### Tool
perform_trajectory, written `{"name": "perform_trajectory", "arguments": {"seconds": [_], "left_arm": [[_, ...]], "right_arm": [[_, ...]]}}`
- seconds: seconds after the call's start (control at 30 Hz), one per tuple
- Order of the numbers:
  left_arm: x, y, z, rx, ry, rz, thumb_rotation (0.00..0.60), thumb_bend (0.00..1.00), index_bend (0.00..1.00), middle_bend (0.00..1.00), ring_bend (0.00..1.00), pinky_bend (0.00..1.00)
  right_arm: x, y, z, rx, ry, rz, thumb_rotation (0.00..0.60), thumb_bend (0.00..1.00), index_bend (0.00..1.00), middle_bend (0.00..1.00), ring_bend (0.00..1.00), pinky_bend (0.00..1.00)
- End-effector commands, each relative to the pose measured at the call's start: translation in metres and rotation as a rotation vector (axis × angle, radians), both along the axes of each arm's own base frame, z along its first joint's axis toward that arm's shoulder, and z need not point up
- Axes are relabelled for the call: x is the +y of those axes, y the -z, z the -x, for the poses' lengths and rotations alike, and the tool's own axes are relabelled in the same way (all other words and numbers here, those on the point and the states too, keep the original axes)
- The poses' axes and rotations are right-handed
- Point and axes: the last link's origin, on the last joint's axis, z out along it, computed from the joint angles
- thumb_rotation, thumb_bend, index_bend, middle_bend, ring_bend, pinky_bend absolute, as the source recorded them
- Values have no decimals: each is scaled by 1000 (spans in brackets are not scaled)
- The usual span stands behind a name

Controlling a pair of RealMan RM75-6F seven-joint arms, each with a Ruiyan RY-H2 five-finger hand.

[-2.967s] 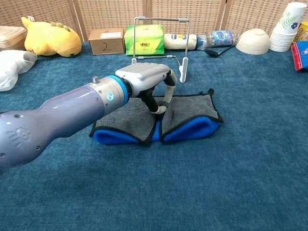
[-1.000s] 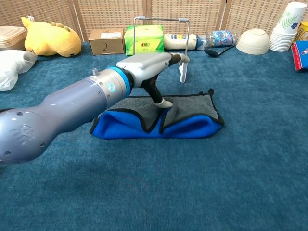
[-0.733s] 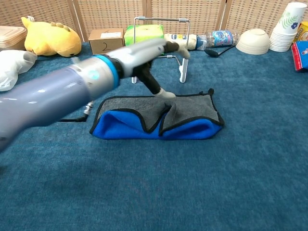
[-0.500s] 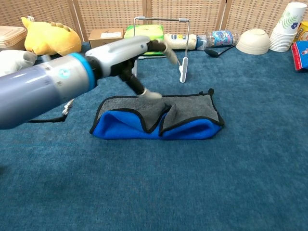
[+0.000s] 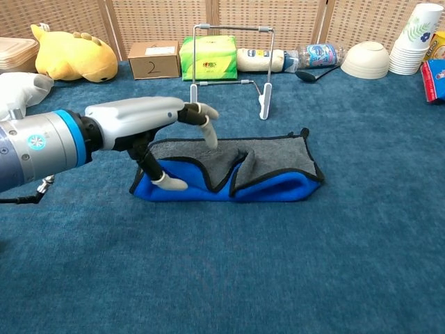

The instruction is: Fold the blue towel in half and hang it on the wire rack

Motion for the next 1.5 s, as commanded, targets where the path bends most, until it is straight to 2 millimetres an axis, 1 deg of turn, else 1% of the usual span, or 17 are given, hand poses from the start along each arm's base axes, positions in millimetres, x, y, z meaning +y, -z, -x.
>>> {"name": "perform_trajectory", "arguments": {"seconds": [0.03,0.17,0.33,0.47,0.53,0.6,0.7,0.9,1.07,1.37,1.5], "left_arm": [[0,1,4,28,1,-17,600,302,318,72,0,0],[0,5,4,41,15,-49,600,302,325,77,0,0],[1,10,3,50,19,-68,600,302,371,88,0,0],[3,15,0,63,31,-88,600,310,440,104,0,0],[5,17,-1,66,33,-98,600,330,483,114,0,0],[5,19,-2,64,33,-105,600,353,545,136,0,0],[6,21,-2,55,20,-105,600,378,613,171,0,0],[9,24,-4,29,4,-121,600,399,690,219,0,0],[12,23,-1,-13,-41,-134,600,402,707,231,0,0],[28,16,7,-48,-102,-194,600,402,705,243,0,0],[38,14,12,-53,-128,-227,600,400,700,244,0,0]], "right_arm": [[0,0,0,-1,0,1,600,329,117,26,0,0],[1,0,1,-1,2,2,600,329,117,25,0,0],[3,-1,3,-2,9,6,600,330,117,25,0,0],[4,-2,5,-4,14,9,600,328,117,26,0,0],[4,-3,5,-6,13,10,600,329,118,25,0,0],[4,-3,6,-7,13,12,600,329,118,26,0,0],[5,-4,7,-8,17,14,600,330,118,26,0,0],[7,-5,7,-6,21,18,600,329,119,26,0,0],[7,-5,6,-6,17,18,600,329,120,26,0,0],[5,-4,4,-7,12,16,600,329,120,26,0,0],[4,-2,4,-8,11,12,600,329,120,26,0,0]]}}
